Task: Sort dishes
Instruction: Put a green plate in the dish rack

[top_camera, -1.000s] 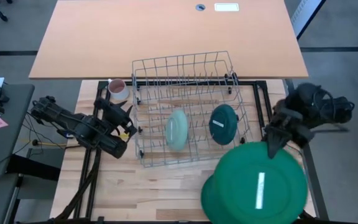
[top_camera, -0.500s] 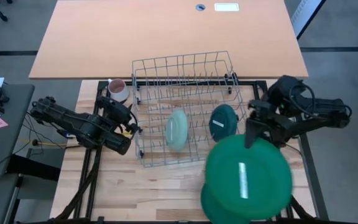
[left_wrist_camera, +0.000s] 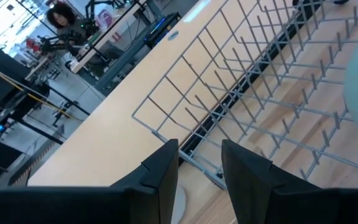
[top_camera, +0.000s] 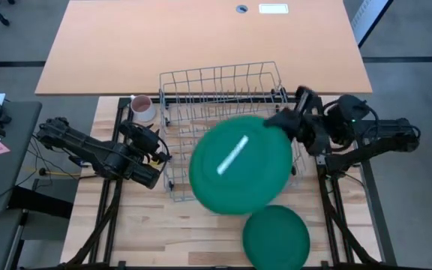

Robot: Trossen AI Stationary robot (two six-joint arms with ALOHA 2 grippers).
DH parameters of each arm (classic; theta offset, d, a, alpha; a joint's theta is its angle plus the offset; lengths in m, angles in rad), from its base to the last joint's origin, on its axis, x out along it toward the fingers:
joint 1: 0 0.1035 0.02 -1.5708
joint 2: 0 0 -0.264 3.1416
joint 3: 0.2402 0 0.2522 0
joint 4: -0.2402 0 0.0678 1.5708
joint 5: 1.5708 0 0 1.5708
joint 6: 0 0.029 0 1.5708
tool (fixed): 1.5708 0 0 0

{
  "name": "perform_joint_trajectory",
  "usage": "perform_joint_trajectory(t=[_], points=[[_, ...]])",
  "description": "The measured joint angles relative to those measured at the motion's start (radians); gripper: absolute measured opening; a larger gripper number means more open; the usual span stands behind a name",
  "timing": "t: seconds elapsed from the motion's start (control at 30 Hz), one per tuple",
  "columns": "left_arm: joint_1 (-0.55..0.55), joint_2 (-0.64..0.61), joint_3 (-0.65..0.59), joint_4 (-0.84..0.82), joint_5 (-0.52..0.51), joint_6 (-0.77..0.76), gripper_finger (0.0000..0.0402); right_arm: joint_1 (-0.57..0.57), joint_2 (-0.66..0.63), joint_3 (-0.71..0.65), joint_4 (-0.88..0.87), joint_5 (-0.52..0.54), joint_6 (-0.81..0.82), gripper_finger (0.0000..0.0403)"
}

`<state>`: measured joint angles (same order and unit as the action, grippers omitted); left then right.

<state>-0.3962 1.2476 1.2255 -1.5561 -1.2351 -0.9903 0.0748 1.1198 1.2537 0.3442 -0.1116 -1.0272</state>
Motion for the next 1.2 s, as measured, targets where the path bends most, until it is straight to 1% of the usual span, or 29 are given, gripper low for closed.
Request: perform_joint_trajectory(t=[0.07, 0.17, 0.23, 0.37, 0.47, 0.57, 0.6, 0.67, 0.73, 0.8, 0.87, 0.97, 1.0, 1.07, 1.2], points=[[0.0, 0.0, 0.0, 0.0, 0.0, 0.002, 0.0115, -0.012, 0.0, 0.0, 0.073, 0.06, 0.002, 0.0017], [0.0, 0.0, 0.0, 0.0, -0.001, 0.018, 0.0115, -0.04, 0.0, 0.0, 0.174, 0.109, 0.051, 0.0017], [0.0, 0.0, 0.0, 0.0, -0.012, 0.044, 0.0115, -0.064, -0.001, 0.0, 0.23, 0.133, 0.12, 0.0017], [0.0, 0.0, 0.0, 0.0, -0.084, 0.081, 0.0115, -0.121, -0.001, 0.0, 0.298, 0.183, 0.311, 0.0017], [0.0, 0.0, 0.014, 0.003, -0.132, 0.111, 0.0115, -0.199, -0.001, 0.031, 0.254, 0.192, 0.45, 0.0017], [0.0, -0.001, 0.025, 0.003, -0.139, 0.11, 0.0115, -0.305, 0.0, 0.119, 0.108, 0.184, 0.634, 0.0017], [0.0, -0.001, 0.026, 0.003, -0.14, 0.107, 0.0115, -0.346, 0.0, 0.154, 0.047, 0.163, 0.697, 0.0017], [0.001, -0.001, 0.026, 0.003, -0.14, 0.1, 0.0115, -0.433, 0.004, 0.226, -0.077, 0.079, 0.82, 0.0017], [0.001, -0.001, 0.026, 0.003, -0.14, 0.099, 0.0115, -0.516, 0.012, 0.281, -0.18, -0.04, 0.946, 0.0017], [0.001, -0.001, 0.026, 0.003, -0.142, 0.099, 0.0115, -0.587, 0.023, 0.299, -0.232, -0.177, 1.058, 0.0017], [0.001, -0.001, 0.026, 0.005, -0.149, 0.098, 0.0115, -0.63, 0.035, 0.294, -0.252, -0.315, 1.142, 0.0017], [0.001, -0.001, 0.026, 0.01, -0.163, 0.097, 0.0115, -0.635, 0.058, 0.265, -0.264, -0.456, 1.225, 0.0017], [0.001, -0.001, 0.026, 0.014, -0.165, 0.097, 0.0115, -0.625, 0.064, 0.252, -0.259, -0.476, 1.243, 0.0017], [0.001, -0.001, 0.026, 0.027, -0.17, 0.101, 0.0115, -0.596, 0.078, 0.227, -0.25, -0.48, 1.262, 0.0017], [0.001, -0.001, 0.026, 0.077, -0.171, 0.154, 0.0115, -0.525, 0.115, 0.179, -0.173, -0.453, 1.281, 0.0017]])
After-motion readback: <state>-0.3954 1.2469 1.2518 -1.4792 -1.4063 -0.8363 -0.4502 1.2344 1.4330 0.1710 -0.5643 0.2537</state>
